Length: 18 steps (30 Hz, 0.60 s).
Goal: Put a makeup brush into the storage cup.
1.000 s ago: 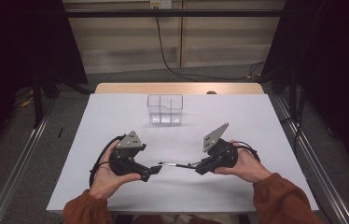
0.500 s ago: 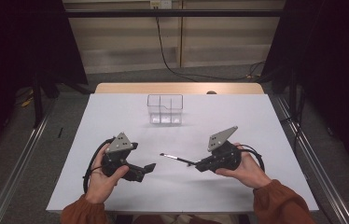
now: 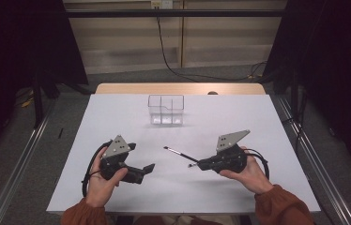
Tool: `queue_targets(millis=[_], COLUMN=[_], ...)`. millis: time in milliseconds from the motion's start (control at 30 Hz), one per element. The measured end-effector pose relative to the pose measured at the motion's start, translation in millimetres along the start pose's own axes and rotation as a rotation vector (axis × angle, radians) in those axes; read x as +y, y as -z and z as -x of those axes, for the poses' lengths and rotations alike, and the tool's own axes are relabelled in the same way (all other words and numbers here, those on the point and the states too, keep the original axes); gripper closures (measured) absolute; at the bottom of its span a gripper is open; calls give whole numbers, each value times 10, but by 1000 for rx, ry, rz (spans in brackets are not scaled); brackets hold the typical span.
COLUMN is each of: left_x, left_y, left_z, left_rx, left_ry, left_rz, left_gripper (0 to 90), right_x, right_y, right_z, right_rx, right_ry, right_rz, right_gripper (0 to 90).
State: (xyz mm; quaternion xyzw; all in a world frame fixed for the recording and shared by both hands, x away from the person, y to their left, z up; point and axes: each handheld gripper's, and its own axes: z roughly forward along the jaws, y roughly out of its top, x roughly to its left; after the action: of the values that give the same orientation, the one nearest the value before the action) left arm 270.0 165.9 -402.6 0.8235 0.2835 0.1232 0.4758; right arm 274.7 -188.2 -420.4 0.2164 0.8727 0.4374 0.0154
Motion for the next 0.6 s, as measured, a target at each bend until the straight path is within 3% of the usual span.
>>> queue_targets(millis=[600], left_x=[-50], left_y=[-11], left_z=[-17], left_rx=[10], left_ry=[7], left_rz=[7], left_gripper=[34], right_x=[-65], right_y=[-49], right_z=[-64], right_rx=[27], right_ry=[-2], right_rz=[158], right_gripper=[838])
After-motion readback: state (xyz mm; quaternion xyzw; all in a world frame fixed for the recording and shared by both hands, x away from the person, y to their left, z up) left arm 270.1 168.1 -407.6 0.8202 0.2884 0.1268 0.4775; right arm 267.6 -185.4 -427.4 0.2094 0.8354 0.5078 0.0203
